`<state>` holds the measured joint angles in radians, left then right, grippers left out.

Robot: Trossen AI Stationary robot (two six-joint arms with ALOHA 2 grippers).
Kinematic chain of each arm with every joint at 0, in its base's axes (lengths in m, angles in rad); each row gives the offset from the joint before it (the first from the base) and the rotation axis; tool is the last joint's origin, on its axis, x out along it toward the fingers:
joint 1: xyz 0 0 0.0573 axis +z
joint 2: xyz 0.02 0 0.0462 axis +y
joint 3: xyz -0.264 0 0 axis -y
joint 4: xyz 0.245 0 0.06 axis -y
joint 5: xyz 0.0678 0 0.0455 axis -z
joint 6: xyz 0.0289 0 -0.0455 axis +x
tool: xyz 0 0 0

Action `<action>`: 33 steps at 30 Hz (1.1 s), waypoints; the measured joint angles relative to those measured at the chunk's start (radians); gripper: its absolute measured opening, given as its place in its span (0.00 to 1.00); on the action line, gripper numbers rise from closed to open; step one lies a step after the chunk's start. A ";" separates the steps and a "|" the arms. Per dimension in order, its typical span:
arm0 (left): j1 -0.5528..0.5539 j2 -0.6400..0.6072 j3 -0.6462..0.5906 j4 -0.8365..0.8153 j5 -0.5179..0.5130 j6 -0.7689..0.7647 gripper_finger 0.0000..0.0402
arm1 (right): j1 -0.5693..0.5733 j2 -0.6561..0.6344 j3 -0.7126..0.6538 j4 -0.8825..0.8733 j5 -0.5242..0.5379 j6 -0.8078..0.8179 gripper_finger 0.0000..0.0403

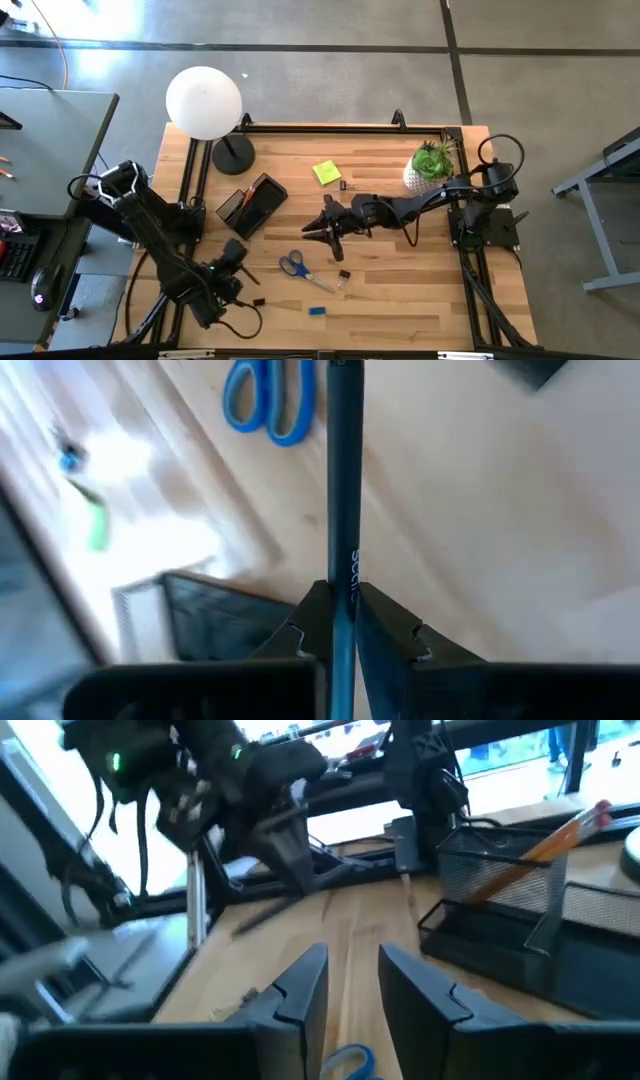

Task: Pick and place office supplies into organizer
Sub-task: Put the black pen into the black mesh desk organizer

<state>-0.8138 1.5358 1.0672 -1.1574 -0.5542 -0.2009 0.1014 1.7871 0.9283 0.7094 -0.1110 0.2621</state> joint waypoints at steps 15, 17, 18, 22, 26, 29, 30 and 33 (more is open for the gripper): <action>0.105 0.086 0.141 -0.082 -0.334 0.450 0.04 | -0.004 0.242 0.015 0.356 -0.056 0.292 0.22; 0.120 0.086 0.148 -0.053 -0.337 0.503 0.04 | -0.004 0.264 0.053 0.364 -0.092 0.316 0.24; 0.128 0.086 0.150 -0.036 -0.338 0.524 0.04 | -0.003 0.277 0.076 0.365 -0.117 0.324 0.26; 0.149 0.086 0.150 -0.010 -0.339 0.563 0.04 | -0.003 0.331 0.182 0.324 -0.228 0.364 0.34; 0.148 0.086 0.150 -0.011 -0.343 0.567 0.04 | -0.002 0.362 0.266 0.211 -0.281 0.366 0.42; 0.146 0.086 0.150 -0.011 -0.344 0.567 0.04 | -0.001 0.382 0.303 0.164 -0.282 0.368 0.46; 0.146 0.086 0.150 -0.011 -0.344 0.567 0.04 | -0.001 0.385 0.313 0.158 -0.282 0.367 0.47; 0.146 0.086 0.150 0.002 -0.344 0.567 0.04 | -0.001 0.387 0.331 0.155 -0.282 0.367 0.48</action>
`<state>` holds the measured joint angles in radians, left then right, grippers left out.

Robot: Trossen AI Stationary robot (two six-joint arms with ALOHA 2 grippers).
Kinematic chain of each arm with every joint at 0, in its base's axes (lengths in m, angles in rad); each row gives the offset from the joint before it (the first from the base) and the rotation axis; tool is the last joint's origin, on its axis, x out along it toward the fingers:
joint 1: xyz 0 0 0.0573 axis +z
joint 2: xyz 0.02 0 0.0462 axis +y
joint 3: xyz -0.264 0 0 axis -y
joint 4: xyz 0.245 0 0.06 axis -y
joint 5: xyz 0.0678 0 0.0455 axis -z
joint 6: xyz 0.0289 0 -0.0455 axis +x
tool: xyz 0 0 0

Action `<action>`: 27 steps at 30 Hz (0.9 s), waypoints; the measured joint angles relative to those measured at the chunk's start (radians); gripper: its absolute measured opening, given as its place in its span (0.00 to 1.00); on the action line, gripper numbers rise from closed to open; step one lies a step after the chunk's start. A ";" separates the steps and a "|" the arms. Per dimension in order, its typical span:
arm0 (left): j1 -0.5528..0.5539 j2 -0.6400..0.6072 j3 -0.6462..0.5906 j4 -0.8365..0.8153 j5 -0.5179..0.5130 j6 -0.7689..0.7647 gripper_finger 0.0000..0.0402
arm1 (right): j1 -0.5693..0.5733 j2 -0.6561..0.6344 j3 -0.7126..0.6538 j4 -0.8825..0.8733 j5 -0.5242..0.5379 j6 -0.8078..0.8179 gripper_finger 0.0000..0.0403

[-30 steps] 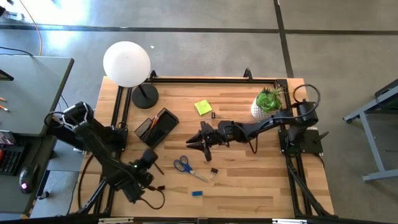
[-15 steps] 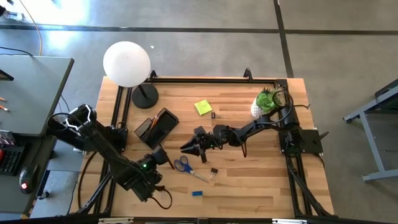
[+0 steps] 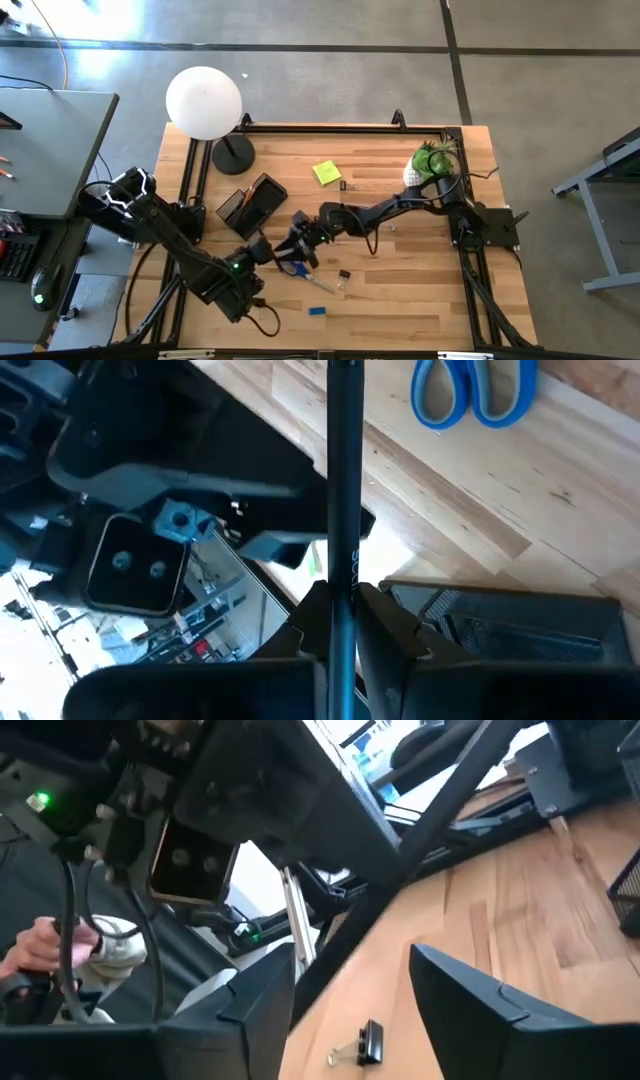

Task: Pick and place office supplies into organizer
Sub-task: Put the black pen into the black mesh desk organizer

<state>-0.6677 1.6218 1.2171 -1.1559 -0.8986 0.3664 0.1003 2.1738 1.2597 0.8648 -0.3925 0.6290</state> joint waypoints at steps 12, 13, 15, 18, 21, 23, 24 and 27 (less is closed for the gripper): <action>0.000 0.000 0.000 0.011 -0.004 0.000 0.04 | 0.000 0.001 0.084 -0.104 -0.010 0.002 0.36; 0.000 0.000 0.000 0.012 -0.004 0.000 0.04 | 0.001 0.001 0.090 -0.121 -0.006 -0.008 0.34; 0.000 0.000 0.000 0.012 -0.004 0.000 0.04 | 0.003 0.001 0.096 -0.142 0.007 -0.028 0.31; 0.000 0.000 0.000 0.011 -0.005 -0.001 0.04 | 0.002 0.001 0.096 -0.148 0.010 -0.048 0.26; 0.000 0.000 0.000 0.012 -0.003 -0.001 0.04 | 0.002 0.001 0.096 -0.160 0.013 -0.074 0.19; -0.001 0.000 0.000 0.015 -0.002 -0.001 0.04 | 0.001 0.001 0.096 -0.172 0.017 -0.091 0.15; -0.001 0.000 0.000 0.018 0.001 -0.001 0.04 | 0.001 0.001 0.096 -0.179 0.019 -0.102 0.12; -0.001 0.000 0.000 0.031 0.011 -0.006 0.03 | -0.002 0.001 0.096 -0.196 0.019 -0.131 0.04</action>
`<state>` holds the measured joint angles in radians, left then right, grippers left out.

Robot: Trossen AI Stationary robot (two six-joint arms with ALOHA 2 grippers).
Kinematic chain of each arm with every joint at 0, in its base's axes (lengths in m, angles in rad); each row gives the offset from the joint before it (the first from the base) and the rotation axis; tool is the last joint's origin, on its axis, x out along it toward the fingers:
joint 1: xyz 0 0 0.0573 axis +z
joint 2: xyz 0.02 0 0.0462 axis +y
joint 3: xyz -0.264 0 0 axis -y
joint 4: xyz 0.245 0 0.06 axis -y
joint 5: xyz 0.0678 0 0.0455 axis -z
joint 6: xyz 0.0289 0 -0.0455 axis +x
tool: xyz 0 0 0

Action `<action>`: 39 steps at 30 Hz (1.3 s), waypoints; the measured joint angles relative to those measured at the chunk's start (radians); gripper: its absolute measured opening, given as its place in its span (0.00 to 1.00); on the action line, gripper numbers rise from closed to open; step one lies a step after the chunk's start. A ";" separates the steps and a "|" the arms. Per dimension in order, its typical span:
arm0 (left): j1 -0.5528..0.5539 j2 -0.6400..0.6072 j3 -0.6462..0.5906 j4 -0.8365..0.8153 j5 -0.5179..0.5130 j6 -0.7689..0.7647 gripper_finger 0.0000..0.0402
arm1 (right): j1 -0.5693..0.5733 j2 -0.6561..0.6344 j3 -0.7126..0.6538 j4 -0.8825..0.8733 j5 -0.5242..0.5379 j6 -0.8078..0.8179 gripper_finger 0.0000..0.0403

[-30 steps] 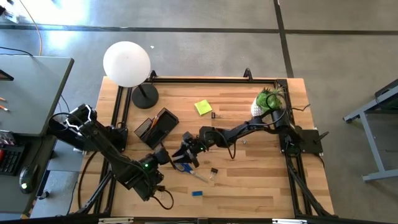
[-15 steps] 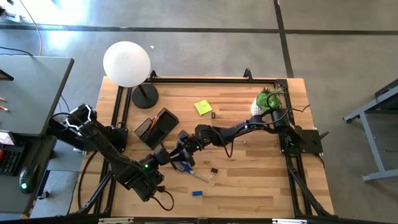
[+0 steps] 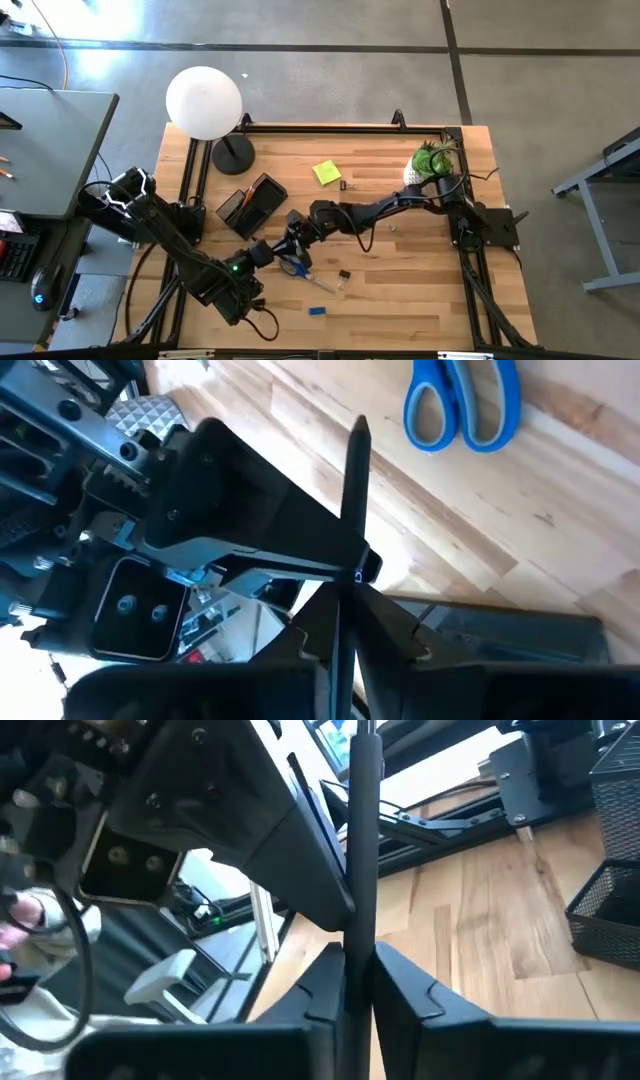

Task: Pick and place office supplies into organizer
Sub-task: Put the black pen into the black mesh desk organizer

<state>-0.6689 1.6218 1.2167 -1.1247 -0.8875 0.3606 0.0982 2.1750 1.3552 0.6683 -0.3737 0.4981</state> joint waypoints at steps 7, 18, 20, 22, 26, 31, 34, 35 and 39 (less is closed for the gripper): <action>0.001 0.000 0.000 0.020 0.042 -0.006 0.03 | -0.006 0.000 0.000 -0.028 0.005 -0.040 0.04; 0.001 0.000 0.000 0.048 0.145 -0.224 0.18 | -0.008 0.000 0.000 -0.051 0.072 -0.107 0.03; 0.001 0.000 0.000 0.048 0.158 -0.280 0.26 | -0.011 0.000 0.000 -0.060 0.086 -0.114 0.03; 0.001 -0.003 0.000 0.046 0.163 -0.356 0.34 | -0.015 0.000 0.000 -0.065 0.093 -0.116 0.03; 0.002 -0.022 0.022 0.008 0.163 -0.634 0.46 | -0.020 0.000 -0.001 -0.101 0.148 -0.159 0.03; -0.029 -0.066 0.058 -0.027 0.112 -0.853 0.46 | -0.021 0.000 -0.001 -0.107 0.221 -0.203 0.03; -0.100 -0.109 0.060 -0.029 0.036 -0.970 0.41 | -0.020 0.000 -0.001 -0.105 0.244 -0.223 0.03; -0.134 -0.123 0.059 -0.032 0.007 -1.008 0.38 | -0.020 0.000 -0.001 -0.104 0.253 -0.233 0.03; -0.256 -0.180 0.059 -0.036 -0.148 -1.162 0.28 | -0.022 0.000 -0.001 -0.047 0.288 -0.273 0.03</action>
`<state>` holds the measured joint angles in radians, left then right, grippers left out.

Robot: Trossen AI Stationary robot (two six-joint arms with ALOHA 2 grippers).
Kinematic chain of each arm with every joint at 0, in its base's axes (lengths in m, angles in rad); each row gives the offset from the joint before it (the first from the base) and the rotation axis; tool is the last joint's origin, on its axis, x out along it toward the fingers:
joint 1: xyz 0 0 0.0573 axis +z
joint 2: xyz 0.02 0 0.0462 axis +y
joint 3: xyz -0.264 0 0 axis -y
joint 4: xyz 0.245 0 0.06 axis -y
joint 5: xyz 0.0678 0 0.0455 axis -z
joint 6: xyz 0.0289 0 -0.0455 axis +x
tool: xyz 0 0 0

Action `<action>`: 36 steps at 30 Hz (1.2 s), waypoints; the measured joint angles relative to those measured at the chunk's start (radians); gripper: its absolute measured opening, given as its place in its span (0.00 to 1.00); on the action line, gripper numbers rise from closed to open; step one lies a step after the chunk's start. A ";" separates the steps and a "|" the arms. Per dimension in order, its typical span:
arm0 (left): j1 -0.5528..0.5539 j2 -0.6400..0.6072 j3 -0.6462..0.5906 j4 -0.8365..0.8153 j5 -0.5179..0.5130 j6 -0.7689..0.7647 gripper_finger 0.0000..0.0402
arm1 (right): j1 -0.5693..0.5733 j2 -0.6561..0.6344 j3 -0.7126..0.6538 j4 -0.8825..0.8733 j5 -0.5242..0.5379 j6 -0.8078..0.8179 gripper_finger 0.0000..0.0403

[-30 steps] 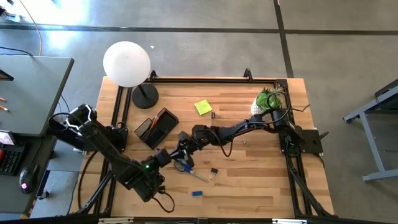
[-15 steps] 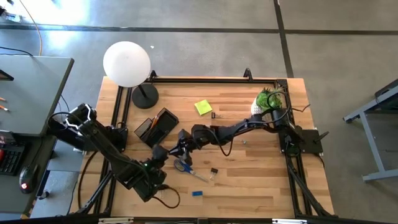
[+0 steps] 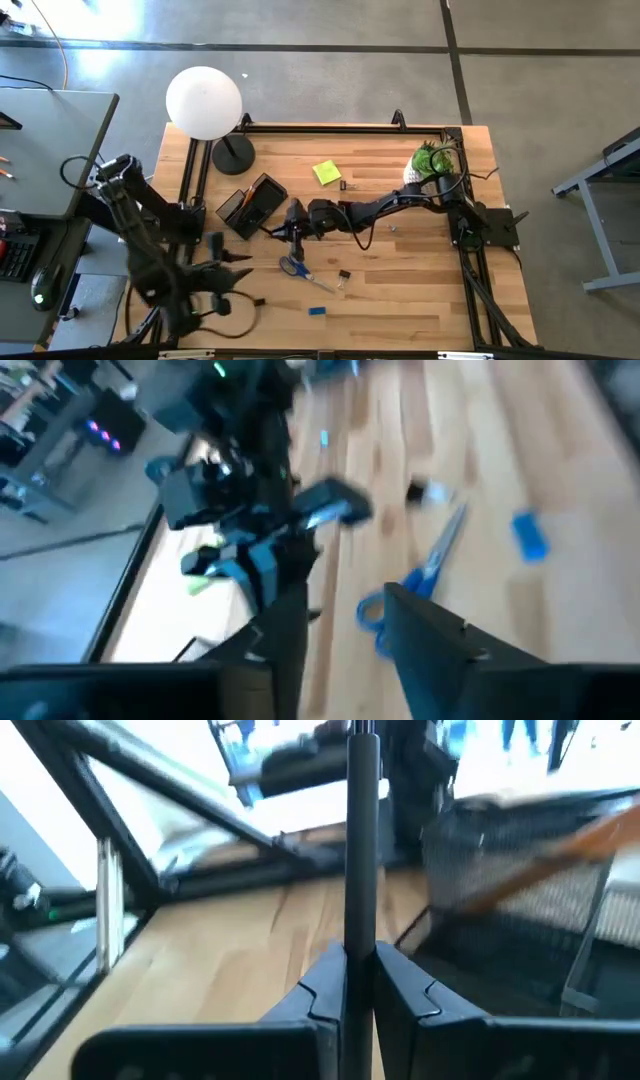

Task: Pick and place office supplies into organizer
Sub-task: Put the black pen into the black mesh desk organizer

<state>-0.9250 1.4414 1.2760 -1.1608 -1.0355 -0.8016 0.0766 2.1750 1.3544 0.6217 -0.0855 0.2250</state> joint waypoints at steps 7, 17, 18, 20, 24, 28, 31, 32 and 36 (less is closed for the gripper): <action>-0.077 -0.027 0.000 -0.129 -0.096 -0.342 0.14 | -0.031 0.000 0.000 0.211 -0.006 -0.070 0.03; -0.158 -0.094 -0.124 -0.411 -0.325 -0.977 0.11 | -0.064 0.000 0.000 0.302 -0.035 -0.179 0.03; -0.169 -0.115 -0.161 -0.409 -0.326 -1.034 0.11 | -0.065 0.000 0.000 0.315 -0.040 -0.181 0.03; -0.184 -0.173 -0.238 -0.405 -0.309 -1.117 0.11 | -0.065 -0.001 0.000 0.331 -0.051 -0.181 0.03; -0.180 -0.267 -0.359 -0.380 -0.279 -1.210 0.13 | -0.065 -0.001 0.003 0.351 -0.091 -0.185 0.03; -0.181 -0.365 -0.413 -0.409 -0.264 -1.228 0.23 | -0.065 0.006 0.062 0.342 -0.089 -0.236 0.03; -0.181 -0.453 -0.434 -0.413 -0.289 -1.222 0.31 | -0.065 0.045 0.150 0.319 -0.107 -0.252 0.03; -0.180 -0.474 -0.438 -0.412 -0.306 -1.222 0.34 | -0.065 0.062 0.183 0.287 -0.117 -0.252 0.03; -0.180 -0.501 -0.441 -0.388 -0.386 -1.154 0.44 | -0.065 0.133 0.298 0.134 -0.132 -0.252 0.03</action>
<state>-1.1053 0.9401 0.8352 -1.5490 -1.4213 -1.9553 0.0116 2.3076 1.6527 0.7552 -0.2180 -0.0269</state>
